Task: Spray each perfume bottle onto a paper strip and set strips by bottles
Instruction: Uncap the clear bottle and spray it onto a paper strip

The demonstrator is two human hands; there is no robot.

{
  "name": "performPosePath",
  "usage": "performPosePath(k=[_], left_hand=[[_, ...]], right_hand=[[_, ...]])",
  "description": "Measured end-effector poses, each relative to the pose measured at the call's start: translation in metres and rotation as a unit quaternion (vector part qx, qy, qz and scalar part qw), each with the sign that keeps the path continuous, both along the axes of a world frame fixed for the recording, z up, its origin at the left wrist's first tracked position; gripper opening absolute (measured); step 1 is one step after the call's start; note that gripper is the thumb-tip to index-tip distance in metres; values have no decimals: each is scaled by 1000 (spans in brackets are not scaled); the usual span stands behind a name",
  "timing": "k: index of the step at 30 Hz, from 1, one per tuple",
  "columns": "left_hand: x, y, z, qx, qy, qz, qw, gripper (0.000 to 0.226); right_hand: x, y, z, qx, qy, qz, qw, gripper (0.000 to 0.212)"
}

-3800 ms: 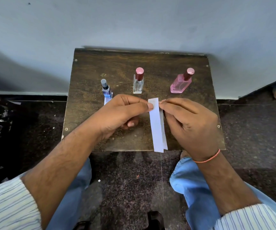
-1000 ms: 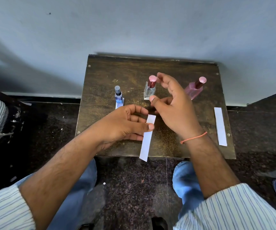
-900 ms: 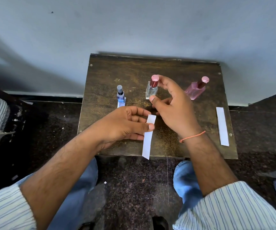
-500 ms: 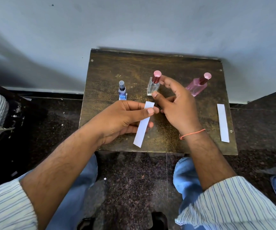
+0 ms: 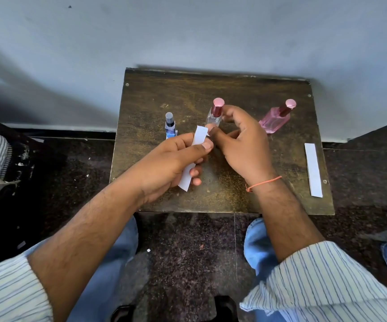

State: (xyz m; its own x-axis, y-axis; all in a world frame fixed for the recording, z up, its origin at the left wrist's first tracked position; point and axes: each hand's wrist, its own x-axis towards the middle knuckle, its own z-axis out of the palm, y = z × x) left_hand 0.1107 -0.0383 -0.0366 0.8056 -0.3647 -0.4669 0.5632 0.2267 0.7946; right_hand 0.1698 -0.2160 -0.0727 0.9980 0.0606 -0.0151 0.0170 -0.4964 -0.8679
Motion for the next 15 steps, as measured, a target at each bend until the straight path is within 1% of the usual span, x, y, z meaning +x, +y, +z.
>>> performPosePath(k=[2,5,8,10,12,15], left_hand=[[1,1,1,4,-19,19,1000,13],[3,4,-2,50,-73,36,995,7],[5,5,-4,84,-103,48,990,11],[6,1,-3,102,-115,58,986,16],[7,-4,-2,117,-124,60,984,25],[7,-10,-3,137,-149,29,979,27]], right_hand=[[-1,-3,3,19,12,8,1000,24],[-6,-12,10,61,45,34,997,22],[-15,-26,14,91,85,62,990,27],[-22,-37,13,96,100,90,986,29],[-26,-47,12,92,105,120,983,31],[-32,-58,12,85,100,153,979,32]])
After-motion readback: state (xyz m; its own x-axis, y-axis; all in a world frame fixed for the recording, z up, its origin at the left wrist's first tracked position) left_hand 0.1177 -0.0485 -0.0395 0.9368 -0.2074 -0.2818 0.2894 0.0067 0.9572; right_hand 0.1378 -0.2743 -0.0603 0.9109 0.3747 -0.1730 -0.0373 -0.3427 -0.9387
